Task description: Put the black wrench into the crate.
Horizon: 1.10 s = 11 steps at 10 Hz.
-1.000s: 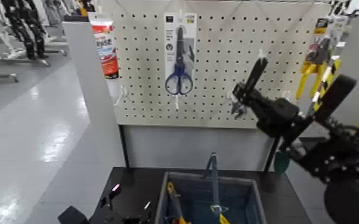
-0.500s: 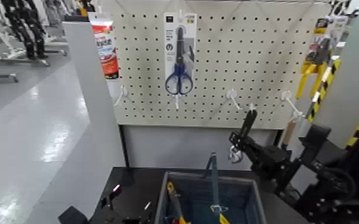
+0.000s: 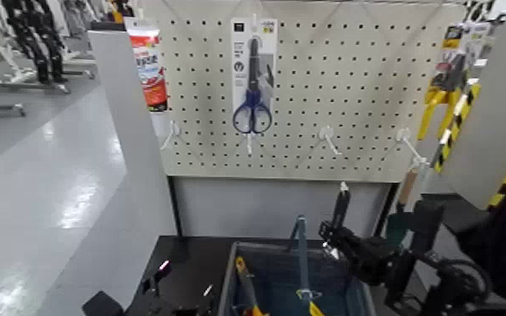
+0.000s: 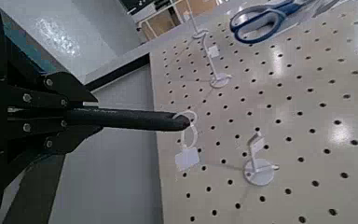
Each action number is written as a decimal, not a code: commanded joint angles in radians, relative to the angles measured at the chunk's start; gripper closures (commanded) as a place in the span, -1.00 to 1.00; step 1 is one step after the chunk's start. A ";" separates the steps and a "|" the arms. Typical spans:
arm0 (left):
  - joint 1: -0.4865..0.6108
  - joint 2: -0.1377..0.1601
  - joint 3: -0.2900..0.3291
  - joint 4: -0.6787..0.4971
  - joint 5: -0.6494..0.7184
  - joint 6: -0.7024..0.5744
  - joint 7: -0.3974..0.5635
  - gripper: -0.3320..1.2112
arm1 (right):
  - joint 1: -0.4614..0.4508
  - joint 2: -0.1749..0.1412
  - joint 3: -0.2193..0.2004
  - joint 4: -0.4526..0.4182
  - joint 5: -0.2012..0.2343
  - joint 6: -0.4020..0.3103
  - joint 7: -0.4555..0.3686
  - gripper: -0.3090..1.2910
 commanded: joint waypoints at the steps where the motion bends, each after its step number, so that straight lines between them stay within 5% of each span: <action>1: 0.000 -0.001 0.000 0.000 0.000 0.000 0.000 -0.44 | 0.008 0.000 0.003 0.004 0.029 0.047 -0.002 0.75; 10: 0.000 -0.001 -0.002 -0.002 0.000 0.001 -0.002 -0.44 | 0.013 0.005 0.013 0.101 0.069 0.133 -0.009 0.69; 11: -0.002 -0.001 0.000 -0.002 0.000 0.001 -0.002 -0.44 | 0.008 0.008 0.010 0.096 0.069 0.162 -0.009 0.20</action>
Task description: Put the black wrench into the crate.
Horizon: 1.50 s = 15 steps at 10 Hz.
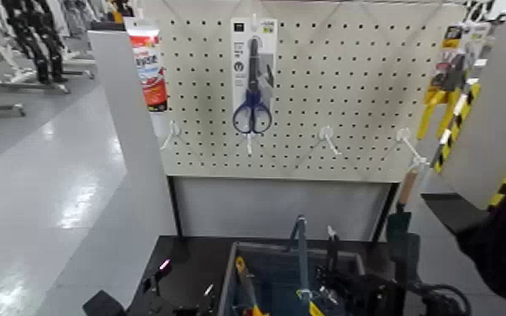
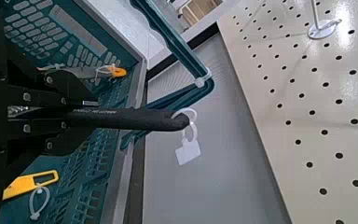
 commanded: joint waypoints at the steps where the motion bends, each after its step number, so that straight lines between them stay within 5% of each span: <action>1: -0.001 0.000 0.001 0.000 0.000 0.001 0.000 -0.44 | -0.008 0.004 -0.007 -0.010 -0.003 0.041 -0.002 -0.45; 2: -0.001 0.000 0.001 0.000 0.000 0.000 -0.002 -0.44 | -0.008 0.004 -0.008 -0.018 -0.005 0.039 -0.002 -0.62; 11: -0.001 0.000 0.002 0.000 0.000 0.001 -0.003 -0.44 | 0.000 0.003 -0.033 -0.096 0.003 -0.035 0.009 -0.54; 13: 0.001 0.000 0.002 0.000 0.000 0.001 -0.003 -0.44 | 0.041 0.009 -0.034 -0.133 0.100 -0.170 -0.004 -0.54; 15: 0.002 0.000 0.002 0.000 0.000 0.001 -0.003 -0.44 | 0.143 0.029 -0.023 -0.122 0.126 -0.433 -0.128 -0.54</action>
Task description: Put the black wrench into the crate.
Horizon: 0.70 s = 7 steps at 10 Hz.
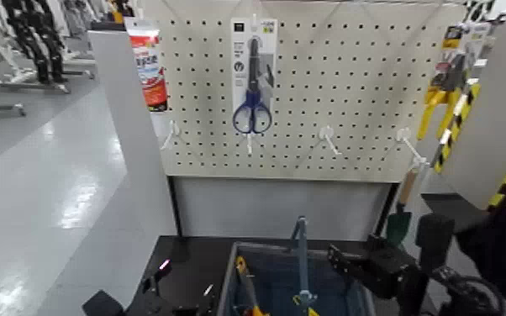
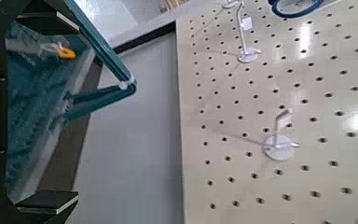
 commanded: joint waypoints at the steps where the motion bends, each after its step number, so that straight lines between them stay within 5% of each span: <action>1: 0.003 0.000 0.002 -0.002 0.000 -0.001 0.000 -0.44 | 0.132 0.017 0.014 0.017 0.019 -0.327 -0.150 -0.54; 4: 0.011 -0.003 0.008 -0.005 0.000 -0.001 0.000 -0.44 | 0.256 0.008 0.062 0.048 0.048 -0.577 -0.361 -0.54; 6: 0.026 -0.014 0.020 -0.006 0.000 -0.003 0.000 -0.44 | 0.333 0.015 0.077 0.066 0.070 -0.686 -0.432 -0.51; 7: 0.035 -0.025 0.032 -0.011 -0.003 -0.003 0.000 -0.44 | 0.364 0.017 0.079 0.056 0.070 -0.680 -0.437 -0.51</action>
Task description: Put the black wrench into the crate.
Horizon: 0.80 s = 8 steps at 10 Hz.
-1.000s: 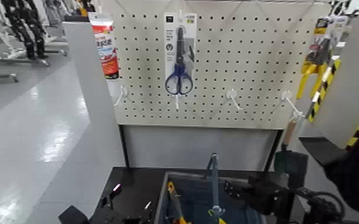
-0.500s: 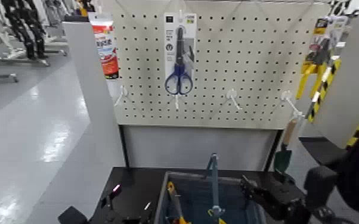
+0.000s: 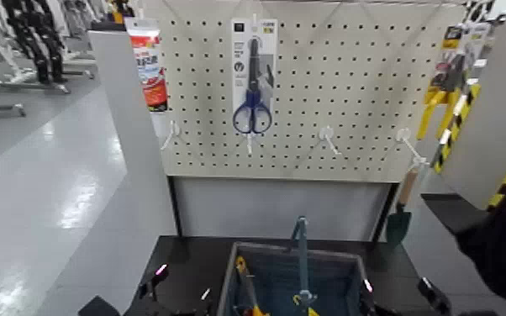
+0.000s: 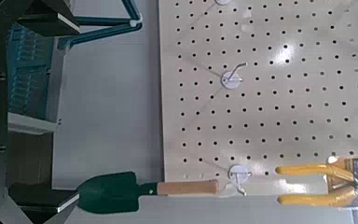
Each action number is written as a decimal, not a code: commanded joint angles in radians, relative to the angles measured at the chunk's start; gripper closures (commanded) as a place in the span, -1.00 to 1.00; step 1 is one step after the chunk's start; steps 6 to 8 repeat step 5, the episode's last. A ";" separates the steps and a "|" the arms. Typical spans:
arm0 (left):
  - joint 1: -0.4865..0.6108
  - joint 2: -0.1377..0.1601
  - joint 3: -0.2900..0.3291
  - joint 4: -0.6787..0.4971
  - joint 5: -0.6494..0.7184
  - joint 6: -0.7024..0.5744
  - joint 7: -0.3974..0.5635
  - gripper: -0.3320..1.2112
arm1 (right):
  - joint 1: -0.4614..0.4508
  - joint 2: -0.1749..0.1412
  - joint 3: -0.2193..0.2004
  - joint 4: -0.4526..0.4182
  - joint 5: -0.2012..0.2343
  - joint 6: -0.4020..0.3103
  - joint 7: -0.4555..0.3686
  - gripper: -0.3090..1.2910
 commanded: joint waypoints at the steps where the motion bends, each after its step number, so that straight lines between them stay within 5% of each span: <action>1: 0.020 -0.019 0.023 -0.008 -0.005 0.001 0.000 -0.44 | 0.074 -0.001 0.021 -0.012 0.002 -0.038 -0.018 -0.51; 4: 0.028 -0.024 0.028 -0.011 -0.005 0.004 0.000 -0.44 | 0.116 -0.012 0.060 -0.007 0.003 -0.116 -0.047 -0.49; 8: 0.034 -0.031 0.034 -0.013 -0.005 0.005 -0.002 -0.44 | 0.120 -0.015 0.066 -0.007 0.005 -0.118 -0.062 -0.46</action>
